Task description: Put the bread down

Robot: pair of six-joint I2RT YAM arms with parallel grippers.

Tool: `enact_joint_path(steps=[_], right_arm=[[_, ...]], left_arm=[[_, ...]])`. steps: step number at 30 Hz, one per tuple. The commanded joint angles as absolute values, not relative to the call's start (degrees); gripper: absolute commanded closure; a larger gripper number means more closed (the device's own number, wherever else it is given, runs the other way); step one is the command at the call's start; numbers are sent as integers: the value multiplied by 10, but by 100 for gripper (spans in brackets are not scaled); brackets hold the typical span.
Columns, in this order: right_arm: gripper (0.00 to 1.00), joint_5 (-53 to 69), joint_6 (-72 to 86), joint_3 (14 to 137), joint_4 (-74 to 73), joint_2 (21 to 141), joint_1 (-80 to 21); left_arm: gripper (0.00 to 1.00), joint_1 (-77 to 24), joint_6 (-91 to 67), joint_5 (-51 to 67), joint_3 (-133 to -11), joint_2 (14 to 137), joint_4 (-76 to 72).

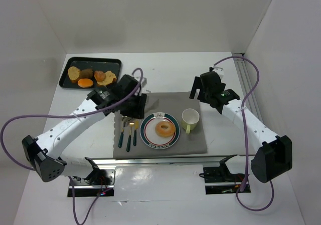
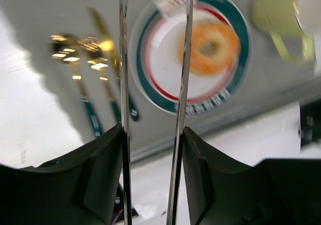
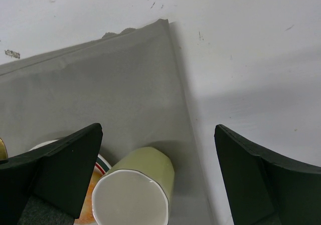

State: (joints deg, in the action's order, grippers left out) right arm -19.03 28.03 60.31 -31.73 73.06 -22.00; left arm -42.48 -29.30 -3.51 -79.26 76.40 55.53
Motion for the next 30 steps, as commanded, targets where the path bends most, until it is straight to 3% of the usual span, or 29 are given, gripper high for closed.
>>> enact_joint_path(steps=[1, 4, 9, 30], right_arm=[[0, -183, 279, 609, -279, 732, -224], [0, -178, 279, 609, -279, 732, -224], [0, -165, 273, 604, -263, 732, -224], [0, -98, 273, 639, -234, 796, -224]], left_arm=[[41, -334, -314, -131, -853, 751, 608], [33, -208, -302, -137, -890, 757, 603], [35, -58, -271, -117, -922, 836, 560], [36, 14, -320, -117, -1058, 1108, 447]])
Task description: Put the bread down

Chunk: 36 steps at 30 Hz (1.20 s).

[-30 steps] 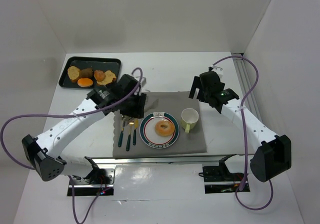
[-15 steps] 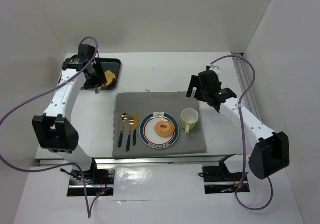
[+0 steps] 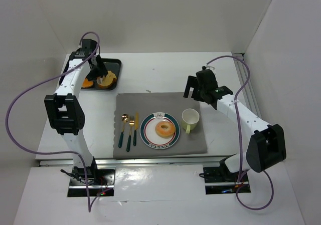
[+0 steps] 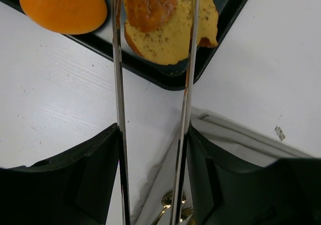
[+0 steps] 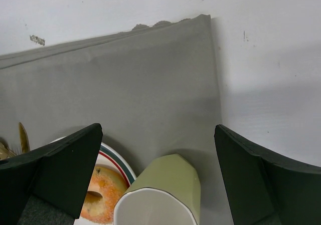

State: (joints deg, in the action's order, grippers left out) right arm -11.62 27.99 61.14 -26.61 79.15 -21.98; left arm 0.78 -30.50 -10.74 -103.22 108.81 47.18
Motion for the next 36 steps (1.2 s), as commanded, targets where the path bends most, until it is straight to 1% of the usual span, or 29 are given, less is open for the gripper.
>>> enact_joint_path(steps=[1, 3, 6, 7, 8, 10, 12, 13, 16, 17, 19, 22, 25, 26, 27, 29, 30, 32, 33, 36], right_arm=[[0, -98, 273, 645, -234, 802, -224], [0, -98, 273, 651, -239, 809, -224], [0, -105, 273, 651, -245, 809, -224], [0, -110, 273, 651, -245, 809, -224], [0, -110, 273, 651, -250, 809, -224], [0, -110, 273, 651, -250, 803, -224], [0, -116, 273, 646, -256, 803, -224], [0, -116, 273, 646, -256, 803, -224], [0, -116, 273, 640, -261, 798, -224], [0, -116, 273, 635, -261, 798, -224], [0, -116, 273, 635, -261, 792, -224], [0, -116, 273, 629, -261, 787, -224], [0, -123, 273, 629, -266, 780, -224], [0, -123, 273, 629, -266, 780, -224], [0, -128, 279, 629, -266, 774, -224], [0, -128, 279, 629, -266, 767, -224], [0, -135, 279, 629, -266, 767, -224], [0, -135, 279, 629, -272, 762, -224], [0, -135, 279, 629, -272, 762, -229], [0, -135, 279, 629, -272, 762, -229]], left_arm=[[36, 20, -320, -112, -1065, 1129, 447], [36, 26, -320, -100, -1085, 1157, 447], [43, 33, -325, -78, -1099, 1168, 447], [46, 33, -325, -73, -1099, 1168, 447], [55, 33, -325, -73, -1099, 1168, 447], [65, 33, -325, -68, -1092, 1150, 447], [73, 33, -318, -68, -1086, 1121, 447], [78, 26, -313, -68, -1085, 1110, 447], [84, 20, -307, -73, -1073, 1063, 454], [88, 20, -302, -73, -1068, 1050, 454], [89, 20, -301, -64, -1054, 1026, 459], [94, -3, -284, -53, -1020, 975, 459], [99, -56, -259, -53, -977, 927, 472], [100, -88, -248, -40, -934, 910, 459], [100, -104, -237, -13, -908, 891, 447], [100, -143, -221, 5, -858, 833, 426], [100, -185, -211, 17, -813, 813, 411], [100, -227, -212, -7, -784, 768, 416], [100, -264, -212, -7, -757, 754, 422], [100, -313, -241, 9, -710, 711, 439]])
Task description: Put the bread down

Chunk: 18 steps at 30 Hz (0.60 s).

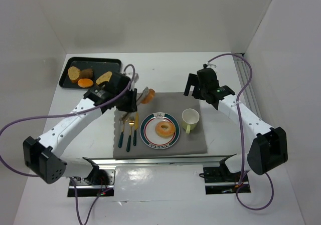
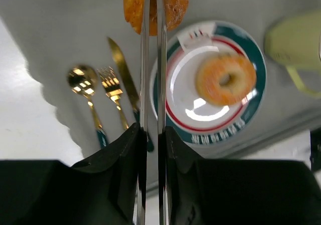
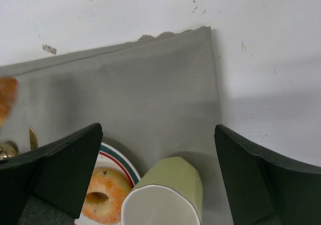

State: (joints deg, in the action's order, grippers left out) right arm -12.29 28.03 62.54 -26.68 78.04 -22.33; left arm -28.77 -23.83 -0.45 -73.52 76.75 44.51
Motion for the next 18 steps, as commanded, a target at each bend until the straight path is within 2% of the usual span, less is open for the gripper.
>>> enact_joint_path(steps=[1, 8, 14, 18], right_arm=[[0, -135, 279, 629, -272, 762, -229], [0, -129, 279, 624, -272, 762, -229], [0, -136, 269, 635, -279, 762, -229], [0, -142, 269, 635, -279, 762, -229]], left_arm=[[100, -342, -252, 14, -696, 701, 439], [100, -448, -347, -14, -636, 658, 439], [100, -500, -421, -14, -571, 632, 432], [99, -527, -467, -63, -556, 610, 438]])
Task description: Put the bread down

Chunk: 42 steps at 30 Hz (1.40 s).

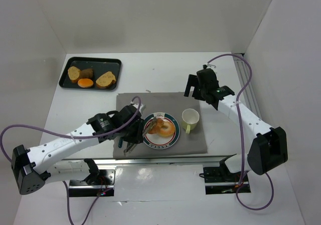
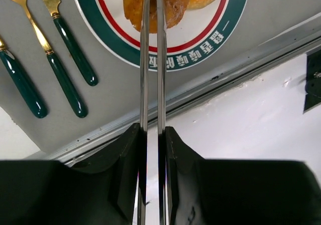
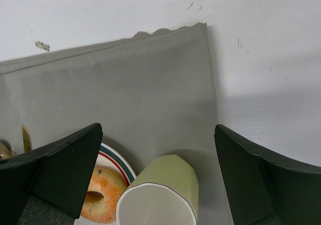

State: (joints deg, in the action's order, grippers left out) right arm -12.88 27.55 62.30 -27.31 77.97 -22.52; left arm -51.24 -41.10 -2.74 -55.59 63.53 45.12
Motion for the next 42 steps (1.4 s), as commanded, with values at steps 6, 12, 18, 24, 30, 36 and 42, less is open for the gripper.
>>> enact_joint_path(steps=[6, 12, 18, 24, 30, 36, 42], right_arm=[[0, -136, 269, 629, -279, 762, -229], [0, -136, 274, 629, -273, 762, -229], [0, -131, 274, 629, -273, 762, -229], [0, -131, 274, 624, -267, 762, -229], [0, -121, 280, 603, -253, 737, -229], [0, -116, 275, 603, -242, 749, -229], [0, -90, 275, 598, -230, 775, -229]], left_arm=[[43, -527, -461, -72, -565, 616, 466], [38, -527, -444, -67, -598, 621, 500], [38, -522, -444, -159, -694, 611, 573], [35, -445, -419, -207, -783, 627, 598], [35, -207, -351, -197, -955, 773, 600], [38, 12, -287, -121, -1004, 884, 567], [41, 165, -281, 7, -1008, 945, 515]])
